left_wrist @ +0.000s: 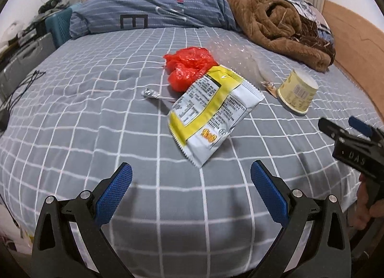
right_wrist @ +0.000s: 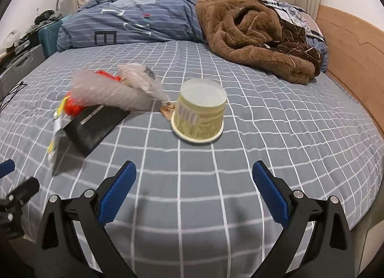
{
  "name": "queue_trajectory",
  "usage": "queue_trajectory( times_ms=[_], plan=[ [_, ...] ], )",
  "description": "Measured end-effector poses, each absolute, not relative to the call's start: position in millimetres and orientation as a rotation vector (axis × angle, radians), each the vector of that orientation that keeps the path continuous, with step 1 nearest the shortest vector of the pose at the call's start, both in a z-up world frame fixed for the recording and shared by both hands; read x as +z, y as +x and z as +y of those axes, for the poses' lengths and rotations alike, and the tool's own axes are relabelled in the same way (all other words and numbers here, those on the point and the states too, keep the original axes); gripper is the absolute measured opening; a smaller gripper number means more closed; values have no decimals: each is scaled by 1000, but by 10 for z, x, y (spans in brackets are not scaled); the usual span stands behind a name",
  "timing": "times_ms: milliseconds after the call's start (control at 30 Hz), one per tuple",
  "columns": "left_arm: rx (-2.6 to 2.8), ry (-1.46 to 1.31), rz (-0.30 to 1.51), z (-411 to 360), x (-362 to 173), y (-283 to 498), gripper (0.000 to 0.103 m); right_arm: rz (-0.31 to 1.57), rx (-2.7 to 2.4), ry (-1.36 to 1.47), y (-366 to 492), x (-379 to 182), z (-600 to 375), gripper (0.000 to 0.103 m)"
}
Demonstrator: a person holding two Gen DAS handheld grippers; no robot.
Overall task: Collect trash
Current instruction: 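Grasp the yellow snack wrapper with the left gripper while the right grasps the cream paper cup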
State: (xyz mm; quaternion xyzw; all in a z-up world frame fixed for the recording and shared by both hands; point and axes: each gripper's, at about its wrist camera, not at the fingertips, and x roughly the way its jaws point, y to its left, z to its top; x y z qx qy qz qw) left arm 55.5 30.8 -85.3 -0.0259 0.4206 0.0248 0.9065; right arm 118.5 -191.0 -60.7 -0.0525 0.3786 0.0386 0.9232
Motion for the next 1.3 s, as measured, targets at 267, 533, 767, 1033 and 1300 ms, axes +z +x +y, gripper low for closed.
queue_trajectory(
  times_ms=[267,533,767,1033,1300],
  plan=[
    [67,-34,875,261,-952,869,97,787,65,-72,1617,-675,-2005,94],
    [70,-24,881,285,-1011,1098,92,795,57,-39,1991,-716,-2048,94],
    [66,-12,886,286,-1048,1257,82,801,58,-54,2203,-771,-2003,93],
    [70,-30,890,344,-1062,1356,63,828,76,-66,2362,-860,-1950,81],
    [45,-42,907,355,-1075,1359,14,835,88,-55,2351,-865,-1958,72]
  ],
)
